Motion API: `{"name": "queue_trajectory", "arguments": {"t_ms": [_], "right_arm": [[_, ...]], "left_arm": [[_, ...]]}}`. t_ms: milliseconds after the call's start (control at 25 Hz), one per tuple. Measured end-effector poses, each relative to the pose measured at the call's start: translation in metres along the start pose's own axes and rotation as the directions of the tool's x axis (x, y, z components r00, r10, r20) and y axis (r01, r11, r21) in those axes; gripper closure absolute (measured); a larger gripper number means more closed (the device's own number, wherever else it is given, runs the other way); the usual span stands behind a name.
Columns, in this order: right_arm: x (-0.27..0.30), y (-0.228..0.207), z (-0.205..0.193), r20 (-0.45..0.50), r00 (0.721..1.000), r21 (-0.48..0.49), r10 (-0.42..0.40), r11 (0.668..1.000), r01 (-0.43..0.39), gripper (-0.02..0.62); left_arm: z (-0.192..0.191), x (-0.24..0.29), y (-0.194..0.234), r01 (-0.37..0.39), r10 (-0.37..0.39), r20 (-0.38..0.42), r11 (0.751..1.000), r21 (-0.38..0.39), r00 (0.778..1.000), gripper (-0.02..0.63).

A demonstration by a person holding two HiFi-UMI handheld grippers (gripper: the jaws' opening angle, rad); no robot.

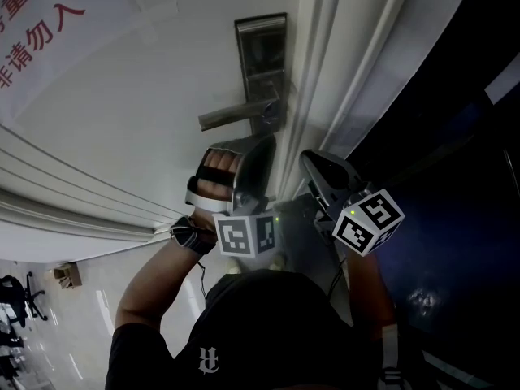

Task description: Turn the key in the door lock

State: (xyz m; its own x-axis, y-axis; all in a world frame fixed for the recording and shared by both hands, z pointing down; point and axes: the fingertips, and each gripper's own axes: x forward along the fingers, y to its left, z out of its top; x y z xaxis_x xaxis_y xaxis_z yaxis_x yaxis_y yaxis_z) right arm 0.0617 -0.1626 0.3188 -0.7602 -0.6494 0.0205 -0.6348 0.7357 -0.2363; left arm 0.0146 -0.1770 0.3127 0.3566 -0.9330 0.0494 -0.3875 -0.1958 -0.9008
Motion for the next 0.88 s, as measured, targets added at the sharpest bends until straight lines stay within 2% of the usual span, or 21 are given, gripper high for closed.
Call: {"name": "queue_trajectory", "arguments": {"t_ms": [80, 160, 240, 320, 400, 440, 480, 520, 600, 800, 880], "right_arm": [[0.005, 0.003, -0.001, -0.003, 1.0, 0.004, -0.005, 1.0, 0.005, 0.58], [0.009, 0.005, -0.002, -0.007, 1.0, 0.006, -0.009, 1.0, 0.009, 0.58], [0.014, 0.008, -0.003, -0.009, 1.0, 0.003, -0.017, 1.0, 0.017, 0.58], [0.019, 0.009, -0.005, -0.012, 0.999, -0.006, -0.034, 0.999, 0.034, 0.581], [0.024, 0.007, -0.006, -0.016, 0.998, -0.019, -0.06, 0.998, 0.06, 0.581], [0.027, 0.006, -0.007, -0.018, 0.997, -0.024, -0.072, 0.997, 0.072, 0.581], [0.029, 0.004, -0.008, -0.019, 0.996, -0.025, -0.083, 0.996, 0.083, 0.581], [0.031, 0.003, -0.009, -0.019, 0.995, -0.024, -0.093, 0.995, 0.092, 0.581], [0.034, 0.002, -0.011, -0.02, 0.994, -0.019, -0.105, 0.994, 0.105, 0.581], [0.037, 0.003, -0.014, -0.028, 0.992, -0.012, -0.122, 0.992, 0.122, 0.581], [0.039, 0.004, -0.014, -0.032, 0.991, -0.014, -0.128, 0.992, 0.127, 0.581]], "left_arm": [[-0.004, -0.005, -0.003, 0.035, -0.035, 0.001, 0.984, -0.176, 0.999, 0.589], [-0.011, -0.009, -0.007, 0.066, -0.071, 0.001, 0.93, -0.362, 0.998, 0.592], [-0.017, -0.012, -0.008, 0.081, -0.092, 0.006, 0.84, -0.536, 0.996, 0.594], [-0.024, -0.015, -0.004, 0.076, -0.088, 0.017, 0.73, -0.679, 0.996, 0.598], [-0.03, -0.018, 0.004, 0.066, -0.072, 0.027, 0.619, -0.782, 0.997, 0.599], [-0.033, -0.019, 0.008, 0.064, -0.066, 0.031, 0.574, -0.817, 0.997, 0.599], [-0.035, -0.02, 0.01, 0.064, -0.064, 0.035, 0.539, -0.84, 0.997, 0.6], [-0.037, -0.02, 0.011, 0.067, -0.064, 0.04, 0.514, -0.855, 0.997, 0.6], [-0.038, -0.021, 0.012, 0.075, -0.063, 0.051, 0.489, -0.869, 0.997, 0.6], [-0.037, -0.024, 0.008, 0.102, -0.071, 0.078, 0.455, -0.884, 0.994, 0.598], [-0.038, -0.023, 0.007, 0.11, -0.076, 0.085, 0.449, -0.887, 0.994, 0.598]]}}
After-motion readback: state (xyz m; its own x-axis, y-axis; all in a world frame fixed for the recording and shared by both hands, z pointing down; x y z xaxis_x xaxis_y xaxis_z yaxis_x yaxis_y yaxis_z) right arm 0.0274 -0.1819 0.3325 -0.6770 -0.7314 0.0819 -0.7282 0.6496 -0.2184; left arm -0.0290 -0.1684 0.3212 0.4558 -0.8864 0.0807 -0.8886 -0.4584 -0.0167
